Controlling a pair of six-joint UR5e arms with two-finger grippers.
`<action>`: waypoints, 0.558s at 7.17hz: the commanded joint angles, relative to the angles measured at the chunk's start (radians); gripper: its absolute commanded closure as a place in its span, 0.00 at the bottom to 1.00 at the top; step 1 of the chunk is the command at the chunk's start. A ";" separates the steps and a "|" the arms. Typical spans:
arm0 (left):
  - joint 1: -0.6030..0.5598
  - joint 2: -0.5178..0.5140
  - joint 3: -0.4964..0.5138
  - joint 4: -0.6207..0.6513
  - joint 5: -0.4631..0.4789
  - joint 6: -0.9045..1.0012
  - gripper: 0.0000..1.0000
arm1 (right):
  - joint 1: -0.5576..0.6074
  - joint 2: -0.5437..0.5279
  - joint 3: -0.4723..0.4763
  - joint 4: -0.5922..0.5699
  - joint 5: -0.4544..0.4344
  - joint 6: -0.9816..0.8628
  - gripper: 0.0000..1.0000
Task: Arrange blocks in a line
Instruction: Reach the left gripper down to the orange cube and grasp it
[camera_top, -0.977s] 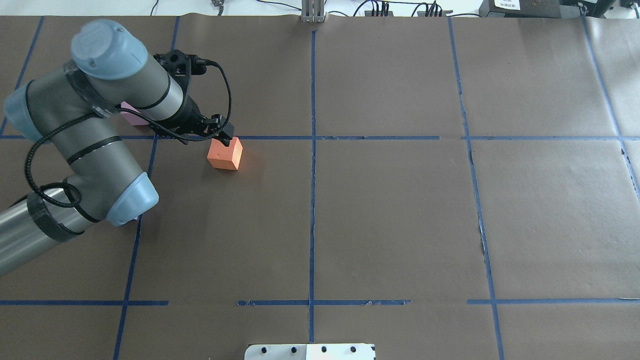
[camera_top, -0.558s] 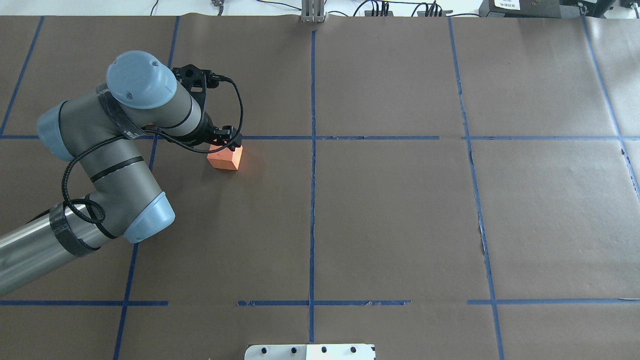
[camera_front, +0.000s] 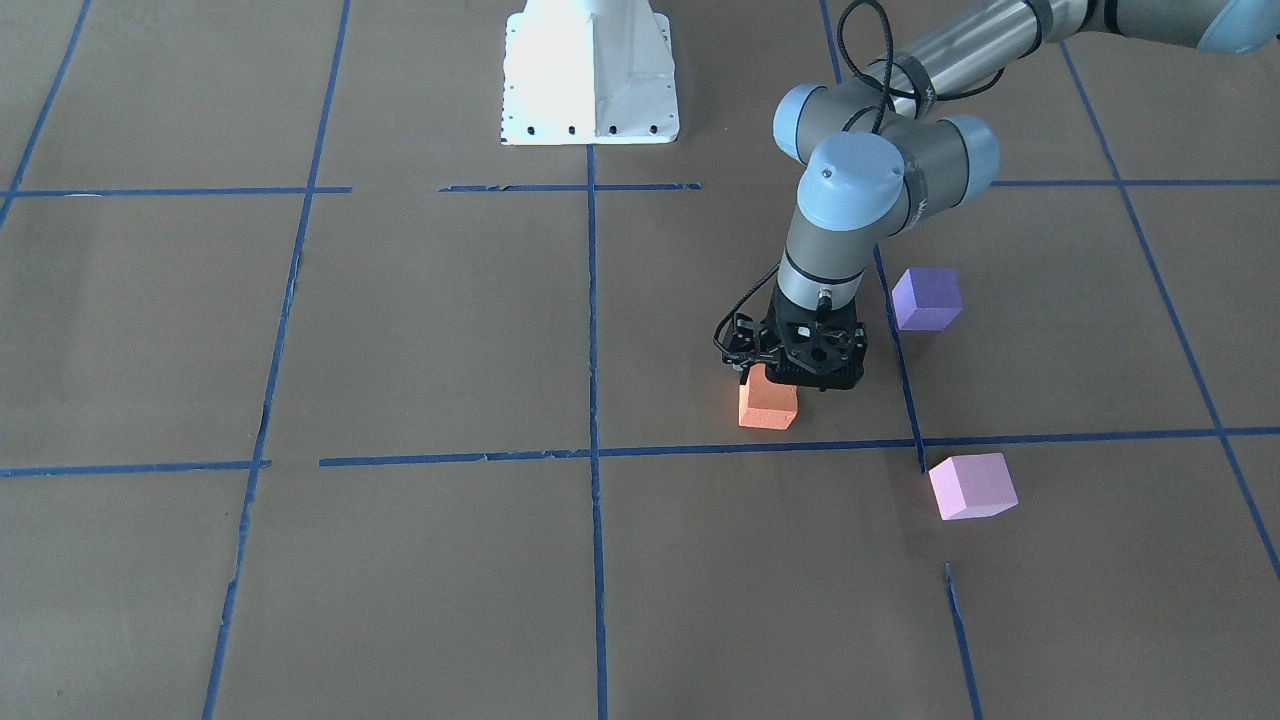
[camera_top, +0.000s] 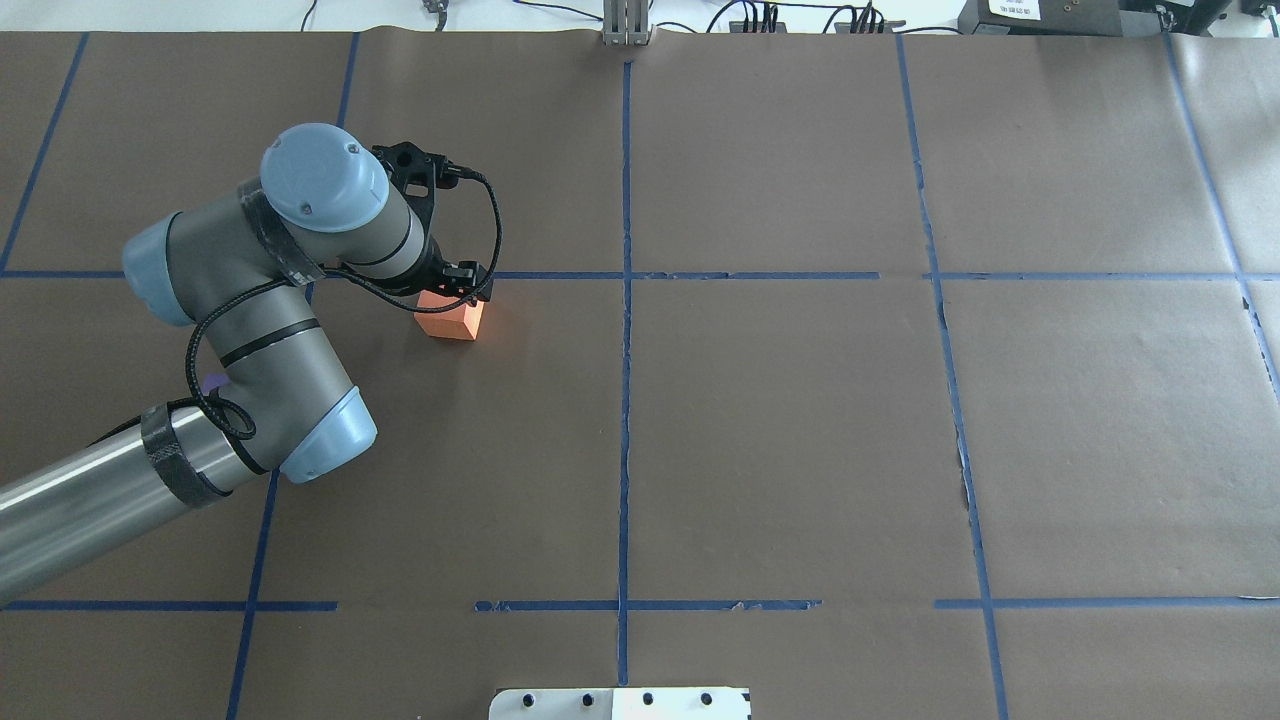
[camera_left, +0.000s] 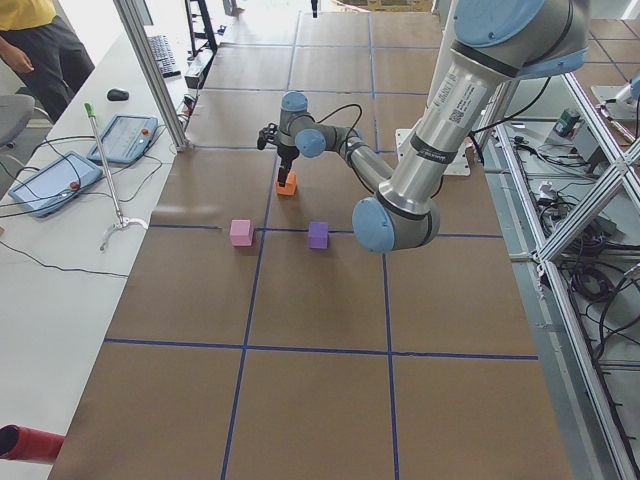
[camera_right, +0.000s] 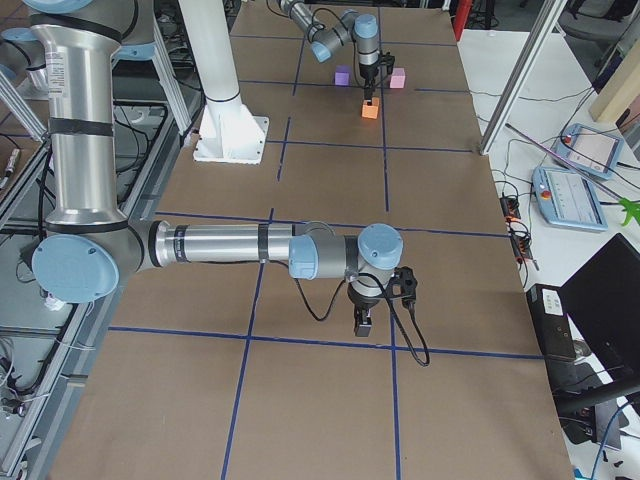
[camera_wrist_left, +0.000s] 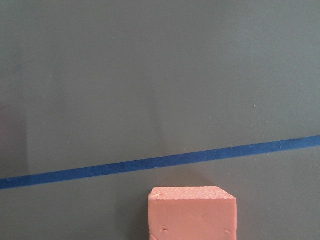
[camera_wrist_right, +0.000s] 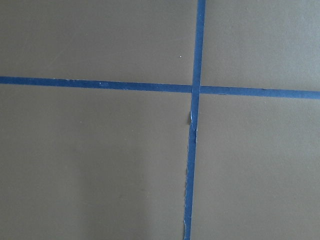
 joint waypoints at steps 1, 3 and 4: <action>0.013 -0.013 0.044 -0.033 0.002 -0.001 0.00 | 0.000 0.000 0.000 0.001 0.000 0.000 0.00; 0.027 -0.024 0.081 -0.065 0.002 -0.002 0.00 | 0.000 0.000 0.000 0.001 0.000 0.000 0.00; 0.033 -0.023 0.085 -0.067 0.002 -0.002 0.01 | 0.000 0.000 0.000 0.001 0.000 0.000 0.00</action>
